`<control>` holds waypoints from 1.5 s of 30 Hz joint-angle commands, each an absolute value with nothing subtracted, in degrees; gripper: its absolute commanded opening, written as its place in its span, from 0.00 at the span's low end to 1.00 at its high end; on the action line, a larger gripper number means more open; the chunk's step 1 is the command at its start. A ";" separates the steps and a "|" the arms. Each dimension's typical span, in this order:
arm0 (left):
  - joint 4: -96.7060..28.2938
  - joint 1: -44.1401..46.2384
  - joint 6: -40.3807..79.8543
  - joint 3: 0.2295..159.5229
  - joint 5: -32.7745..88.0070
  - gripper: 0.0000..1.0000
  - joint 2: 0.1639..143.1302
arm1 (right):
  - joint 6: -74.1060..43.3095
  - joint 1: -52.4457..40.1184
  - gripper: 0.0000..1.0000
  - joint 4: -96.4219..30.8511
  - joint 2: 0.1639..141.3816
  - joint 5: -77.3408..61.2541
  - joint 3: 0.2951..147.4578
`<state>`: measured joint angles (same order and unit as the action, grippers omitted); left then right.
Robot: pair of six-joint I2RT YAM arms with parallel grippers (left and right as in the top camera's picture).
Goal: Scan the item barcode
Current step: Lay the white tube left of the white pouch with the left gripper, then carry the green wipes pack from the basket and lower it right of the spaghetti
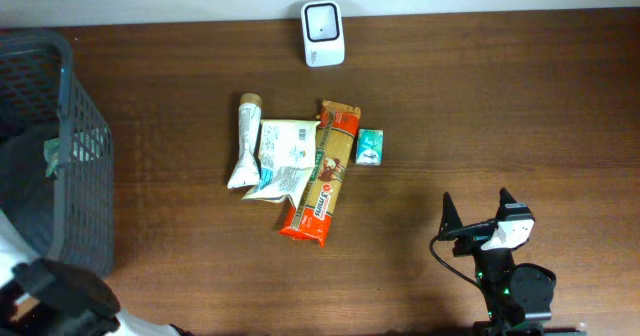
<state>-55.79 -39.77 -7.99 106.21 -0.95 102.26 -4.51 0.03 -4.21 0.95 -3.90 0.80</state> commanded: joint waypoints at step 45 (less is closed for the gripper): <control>-63.68 -39.29 -9.43 117.84 7.64 0.00 127.72 | -4.49 0.40 0.99 -4.25 0.64 -3.38 0.32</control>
<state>-60.90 -39.29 -11.92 111.24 8.62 129.19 -4.51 0.03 -4.19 0.95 -3.90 0.80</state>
